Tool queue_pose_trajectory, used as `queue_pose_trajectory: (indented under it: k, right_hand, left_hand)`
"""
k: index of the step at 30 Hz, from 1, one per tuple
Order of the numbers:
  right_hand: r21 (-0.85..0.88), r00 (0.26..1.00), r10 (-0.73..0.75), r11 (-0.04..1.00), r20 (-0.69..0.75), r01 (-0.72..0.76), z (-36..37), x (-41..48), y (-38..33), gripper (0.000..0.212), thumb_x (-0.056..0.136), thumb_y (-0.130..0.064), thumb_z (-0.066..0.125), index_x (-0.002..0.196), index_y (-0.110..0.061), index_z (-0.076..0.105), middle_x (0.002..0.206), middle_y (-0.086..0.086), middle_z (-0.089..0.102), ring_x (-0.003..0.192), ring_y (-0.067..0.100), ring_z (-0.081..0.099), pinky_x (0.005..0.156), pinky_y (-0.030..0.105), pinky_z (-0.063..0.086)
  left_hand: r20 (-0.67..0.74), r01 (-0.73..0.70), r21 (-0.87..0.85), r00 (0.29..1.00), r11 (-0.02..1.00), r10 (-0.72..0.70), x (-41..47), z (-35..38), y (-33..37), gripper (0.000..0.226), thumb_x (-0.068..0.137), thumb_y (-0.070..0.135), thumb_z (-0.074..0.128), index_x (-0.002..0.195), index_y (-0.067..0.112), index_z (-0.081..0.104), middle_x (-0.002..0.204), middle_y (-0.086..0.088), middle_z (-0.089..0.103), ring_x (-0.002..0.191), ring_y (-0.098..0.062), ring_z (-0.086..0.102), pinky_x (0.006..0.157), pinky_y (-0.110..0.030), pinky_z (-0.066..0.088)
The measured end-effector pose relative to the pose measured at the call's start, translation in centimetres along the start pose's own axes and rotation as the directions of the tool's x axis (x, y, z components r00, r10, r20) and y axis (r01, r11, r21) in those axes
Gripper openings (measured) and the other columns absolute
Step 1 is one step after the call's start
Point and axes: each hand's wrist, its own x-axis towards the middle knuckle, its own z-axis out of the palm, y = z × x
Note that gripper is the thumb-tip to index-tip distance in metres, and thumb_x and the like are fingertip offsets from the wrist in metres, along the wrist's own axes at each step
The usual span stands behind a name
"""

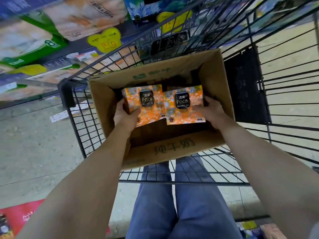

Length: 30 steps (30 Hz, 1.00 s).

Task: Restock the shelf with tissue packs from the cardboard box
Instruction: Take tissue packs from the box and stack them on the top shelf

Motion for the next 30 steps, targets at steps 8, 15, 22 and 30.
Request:
queue_pose_trajectory:
  k: [8, 15, 22, 30]
  right_hand:
    - [0.093, 0.999, -0.037, 0.995, -0.018, 0.038, -1.5, -4.1, -1.0, 0.064, 0.090, -0.018, 0.077, 0.149, -0.025, 0.052, 0.120, 0.000, 0.068, 0.092, 0.012, 0.064, 0.088, 0.030, 0.052]
    - [0.134, 0.982, -0.133, 0.979, -0.137, 0.152, -2.5, -10.8, -2.8, 0.047, 0.093, -0.022, 0.073, 0.139, -0.026, 0.063, 0.119, -0.001, 0.069, 0.105, 0.017, 0.067, 0.082, 0.025, 0.051]
    - [0.153, 0.945, -0.295, 0.936, -0.141, 0.316, -3.0, -17.5, -5.1, 0.035, 0.091, -0.012, 0.072, 0.125, -0.018, 0.070, 0.106, -0.001, 0.074, 0.096, 0.020, 0.072, 0.081, 0.034, 0.060]
    - [0.165, 0.840, -0.530, 0.824, -0.117, 0.543, -2.3, -25.4, -8.8, 0.039, 0.096, -0.006, 0.066, 0.135, -0.011, 0.065, 0.122, 0.007, 0.072, 0.100, 0.023, 0.071, 0.079, 0.035, 0.060]
  left_hand:
    - [0.035, -0.058, -0.053, 0.998, 0.997, 0.060, -2.6, -3.0, -0.3, 0.083, 0.090, 0.032, 0.082, 0.160, 0.031, 0.038, 0.152, -0.001, 0.056, 0.135, -0.024, 0.055, 0.102, -0.034, 0.051]
    - [0.137, -0.139, -0.212, 0.976, 0.967, 0.171, -6.5, -8.7, -0.1, 0.070, 0.097, 0.022, 0.074, 0.158, 0.025, 0.040, 0.141, 0.003, 0.060, 0.128, -0.017, 0.057, 0.098, -0.035, 0.051]
    - [0.080, -0.263, -0.345, 0.948, 0.901, 0.307, -10.2, -15.4, 1.3, 0.069, 0.093, 0.020, 0.080, 0.154, 0.024, 0.049, 0.127, 0.001, 0.072, 0.103, -0.010, 0.071, 0.098, -0.038, 0.058]
    - [-0.084, -0.412, -0.476, 0.901, 0.777, 0.426, -18.1, -23.2, -0.1, 0.075, 0.095, 0.009, 0.076, 0.159, 0.014, 0.038, 0.122, -0.006, 0.070, 0.099, -0.015, 0.072, 0.082, -0.035, 0.061]
